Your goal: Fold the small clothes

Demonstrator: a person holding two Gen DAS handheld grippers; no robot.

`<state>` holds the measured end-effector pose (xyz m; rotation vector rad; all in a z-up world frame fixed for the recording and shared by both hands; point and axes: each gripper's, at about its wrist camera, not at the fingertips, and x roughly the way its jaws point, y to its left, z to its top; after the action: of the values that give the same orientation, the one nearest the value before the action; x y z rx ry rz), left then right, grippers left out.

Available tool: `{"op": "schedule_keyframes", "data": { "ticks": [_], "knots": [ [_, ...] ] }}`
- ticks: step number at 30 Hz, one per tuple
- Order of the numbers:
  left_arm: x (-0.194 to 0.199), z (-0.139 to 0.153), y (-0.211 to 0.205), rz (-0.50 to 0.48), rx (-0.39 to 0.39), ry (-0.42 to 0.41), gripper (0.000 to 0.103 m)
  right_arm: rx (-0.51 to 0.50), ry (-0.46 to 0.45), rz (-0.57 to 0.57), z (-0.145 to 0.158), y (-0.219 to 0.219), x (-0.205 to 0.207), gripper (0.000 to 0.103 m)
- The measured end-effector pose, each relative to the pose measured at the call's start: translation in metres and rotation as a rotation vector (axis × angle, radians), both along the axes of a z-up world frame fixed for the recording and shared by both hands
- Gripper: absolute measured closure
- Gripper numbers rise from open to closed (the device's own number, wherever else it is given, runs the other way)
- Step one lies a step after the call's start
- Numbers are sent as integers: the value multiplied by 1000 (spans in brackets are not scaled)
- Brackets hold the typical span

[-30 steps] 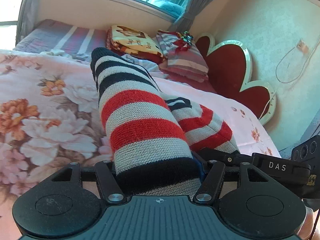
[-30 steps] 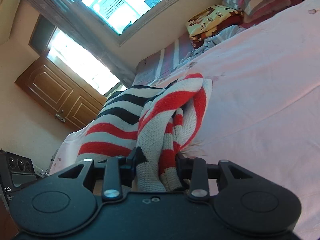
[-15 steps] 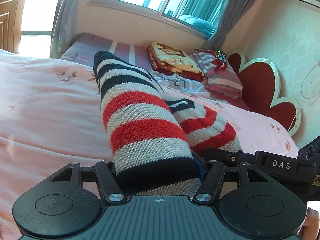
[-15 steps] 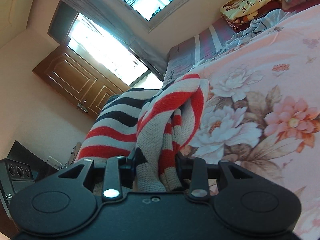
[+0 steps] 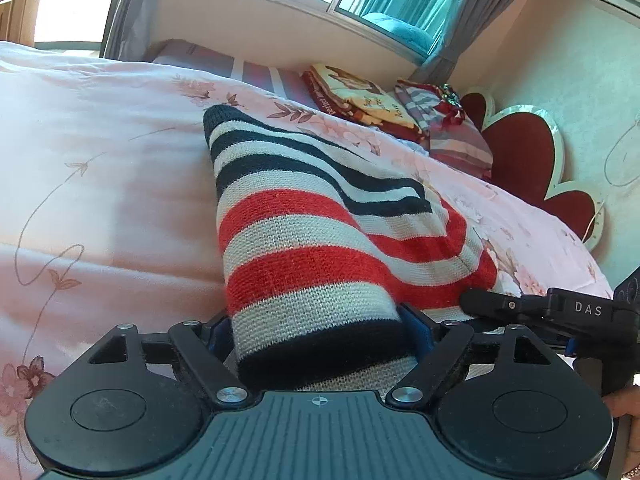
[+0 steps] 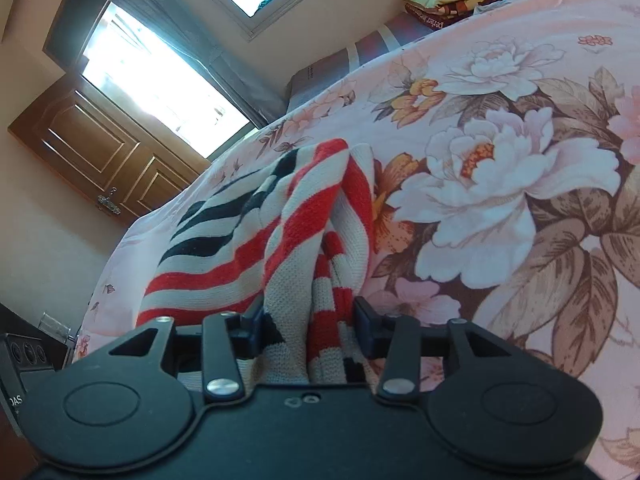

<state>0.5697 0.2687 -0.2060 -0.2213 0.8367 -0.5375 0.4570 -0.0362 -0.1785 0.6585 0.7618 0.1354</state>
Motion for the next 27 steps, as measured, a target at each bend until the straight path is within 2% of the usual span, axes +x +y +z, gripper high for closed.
{"op": "schedule_keyframes", "data": {
  "ticks": [4, 6, 8, 9, 12, 15, 17, 19, 21, 23, 27],
  "knots": [
    [-4, 9, -1, 15, 3, 9, 19, -27, 5, -8, 0, -8, -14, 54],
    [-8, 25, 5, 43, 10, -48, 19, -71, 4, -20, 12, -4, -15, 54],
    [-5, 40, 12, 54, 3, -98, 19, -73, -27, -56, 27, 0, -15, 56],
    [0, 44, 15, 65, 3, -97, 19, -76, -54, -76, 34, -1, -14, 61],
    [27, 42, 9, 133, -5, -59, 19, -147, -85, -74, 53, 11, 12, 72],
    [47, 15, -2, 213, -18, 48, 19, -154, -90, -52, 58, 24, 46, 75],
    [51, -5, -10, 211, 21, 80, 19, -204, -40, -27, 49, 33, 68, 75],
    [48, -9, -14, 198, 40, 44, 19, -262, 25, -23, 31, 35, 80, 83],
    [47, -7, -15, 197, 46, 46, 19, -262, 16, -34, 22, 28, 78, 86],
    [40, 0, -13, 192, 58, 36, 19, -247, 25, -55, 26, 25, 74, 87],
    [5, 21, -4, 119, 99, -40, 19, -258, -35, -20, 49, 34, 37, 81]
  ]
}}
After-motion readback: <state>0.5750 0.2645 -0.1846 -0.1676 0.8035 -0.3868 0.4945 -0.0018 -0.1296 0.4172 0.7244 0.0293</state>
